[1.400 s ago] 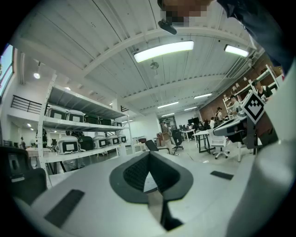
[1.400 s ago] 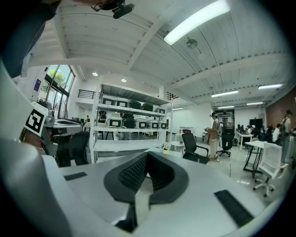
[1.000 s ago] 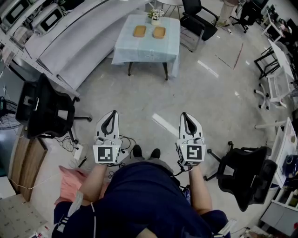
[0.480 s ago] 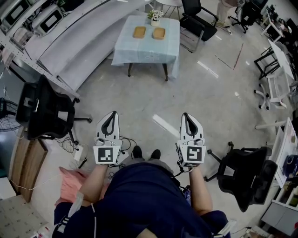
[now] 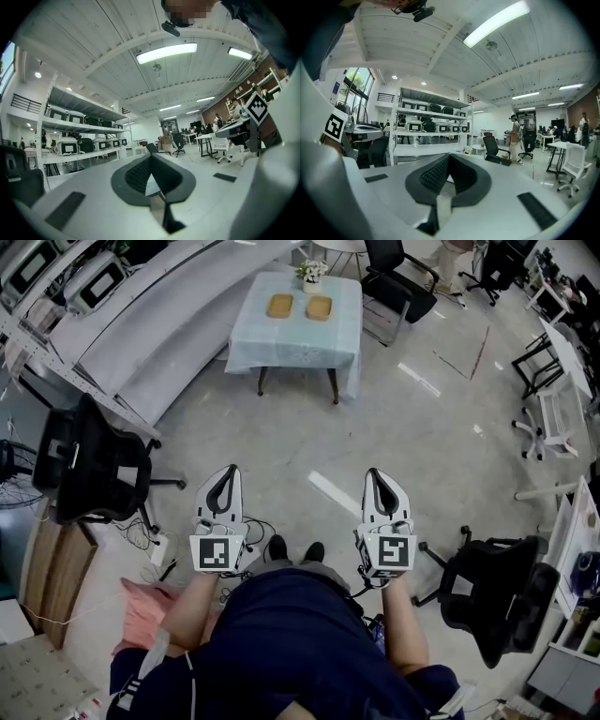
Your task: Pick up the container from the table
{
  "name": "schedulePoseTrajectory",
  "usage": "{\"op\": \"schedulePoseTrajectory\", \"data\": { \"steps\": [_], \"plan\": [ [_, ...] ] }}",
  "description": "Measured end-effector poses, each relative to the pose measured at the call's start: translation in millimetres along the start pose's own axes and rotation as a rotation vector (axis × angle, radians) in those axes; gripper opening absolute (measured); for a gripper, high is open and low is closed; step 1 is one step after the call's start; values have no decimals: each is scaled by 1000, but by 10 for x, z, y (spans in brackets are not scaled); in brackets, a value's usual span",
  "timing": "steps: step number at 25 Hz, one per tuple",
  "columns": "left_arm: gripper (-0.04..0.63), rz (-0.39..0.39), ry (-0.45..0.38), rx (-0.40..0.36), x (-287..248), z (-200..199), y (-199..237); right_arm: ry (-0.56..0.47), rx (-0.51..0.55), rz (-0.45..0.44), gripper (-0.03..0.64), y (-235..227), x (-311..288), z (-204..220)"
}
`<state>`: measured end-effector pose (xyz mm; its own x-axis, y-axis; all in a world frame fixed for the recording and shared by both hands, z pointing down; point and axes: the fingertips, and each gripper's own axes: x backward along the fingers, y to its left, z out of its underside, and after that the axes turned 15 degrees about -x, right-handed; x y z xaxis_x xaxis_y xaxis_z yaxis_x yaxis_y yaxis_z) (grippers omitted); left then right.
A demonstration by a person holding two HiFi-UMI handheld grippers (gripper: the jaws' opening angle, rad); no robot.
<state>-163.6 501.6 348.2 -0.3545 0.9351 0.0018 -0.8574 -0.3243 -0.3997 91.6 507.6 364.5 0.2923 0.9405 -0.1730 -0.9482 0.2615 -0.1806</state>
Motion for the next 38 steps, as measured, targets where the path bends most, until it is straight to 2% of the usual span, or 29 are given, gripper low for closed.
{"op": "schedulePoseTrajectory", "data": {
  "steps": [4,8,10,17,22,27,31,38],
  "plan": [
    [5,24,2,-36,8,47,-32,18,0,-8,0,6,-6,20],
    [60,46,7,-26,-26,-5,-66,17,-5,-4,0,-27,14,8],
    [117,67,-28,-14,-45,-50,-99,20,-6,-4,0,-39,22,13],
    [312,127,-70,2,-124,-176,-168,28,-21,4,0,-125,77,35],
    [385,153,-75,0,-253,-234,-229,36,-35,0,0,-255,131,60],
    [426,143,-70,-13,-407,-313,-299,38,-46,-22,0,-444,191,65],
    [451,138,-62,16,-541,-328,-310,52,-41,-43,0,-544,168,93],
    [463,135,-61,-4,-849,-297,-257,61,-39,-48,0,-662,-24,122]
  ]
}}
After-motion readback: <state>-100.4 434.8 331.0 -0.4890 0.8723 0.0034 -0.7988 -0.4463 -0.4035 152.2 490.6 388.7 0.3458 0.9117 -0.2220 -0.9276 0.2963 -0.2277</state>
